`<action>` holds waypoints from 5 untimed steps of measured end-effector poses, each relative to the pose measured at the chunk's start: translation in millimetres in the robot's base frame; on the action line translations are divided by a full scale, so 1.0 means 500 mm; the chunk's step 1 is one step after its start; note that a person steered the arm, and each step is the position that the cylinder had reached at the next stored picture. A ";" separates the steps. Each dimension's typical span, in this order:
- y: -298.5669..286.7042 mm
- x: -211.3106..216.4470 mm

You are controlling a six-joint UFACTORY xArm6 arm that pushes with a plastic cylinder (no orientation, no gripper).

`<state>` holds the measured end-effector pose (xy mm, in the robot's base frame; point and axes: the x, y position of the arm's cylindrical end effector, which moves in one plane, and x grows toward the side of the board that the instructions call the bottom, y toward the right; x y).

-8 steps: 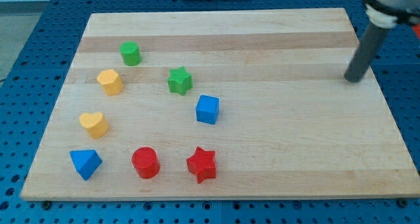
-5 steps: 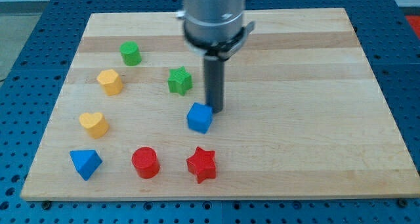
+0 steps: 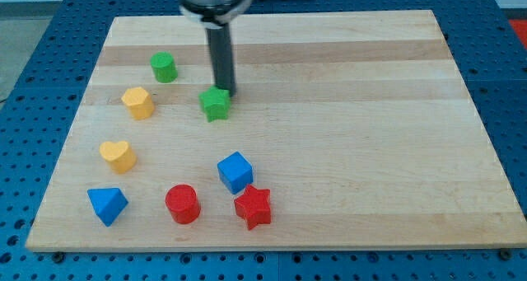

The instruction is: Form a diagonal line with the green blocks and the blue cube

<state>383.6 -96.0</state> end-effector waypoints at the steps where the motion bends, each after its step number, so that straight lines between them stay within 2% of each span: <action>1: -0.047 0.045; 2: -0.047 0.078; 3: -0.010 0.029; 4: 0.096 -0.089; 5: -0.029 -0.202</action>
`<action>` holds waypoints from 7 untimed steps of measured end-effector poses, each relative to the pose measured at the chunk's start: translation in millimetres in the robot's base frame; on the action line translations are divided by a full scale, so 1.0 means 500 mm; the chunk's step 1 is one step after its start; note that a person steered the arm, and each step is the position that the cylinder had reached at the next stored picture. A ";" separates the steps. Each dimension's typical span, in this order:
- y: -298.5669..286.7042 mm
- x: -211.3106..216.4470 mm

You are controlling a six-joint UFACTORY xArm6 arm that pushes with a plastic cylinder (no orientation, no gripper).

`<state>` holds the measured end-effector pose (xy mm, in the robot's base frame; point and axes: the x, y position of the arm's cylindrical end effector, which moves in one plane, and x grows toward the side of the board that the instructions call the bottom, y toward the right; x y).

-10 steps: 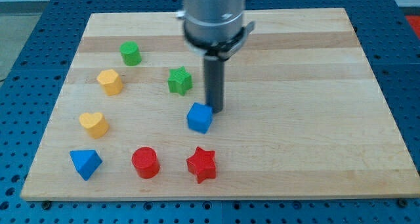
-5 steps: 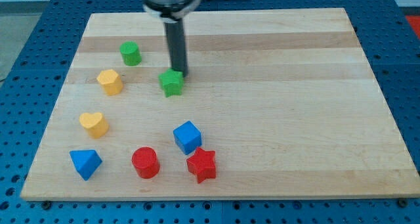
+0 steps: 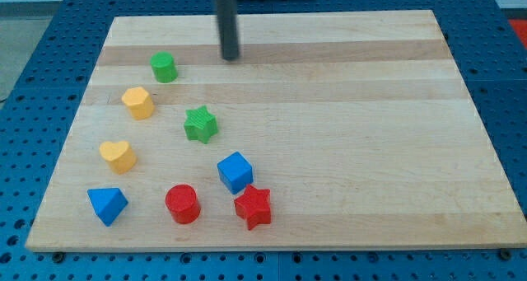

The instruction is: Form a diagonal line with the green blocks and the blue cube

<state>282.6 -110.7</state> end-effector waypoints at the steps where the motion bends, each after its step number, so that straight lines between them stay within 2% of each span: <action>1: -0.188 -0.053; 3: -0.207 0.090; 4: -0.198 0.037; 5: -0.152 0.058; 6: -0.130 0.151; 7: -0.126 0.100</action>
<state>332.4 -173.7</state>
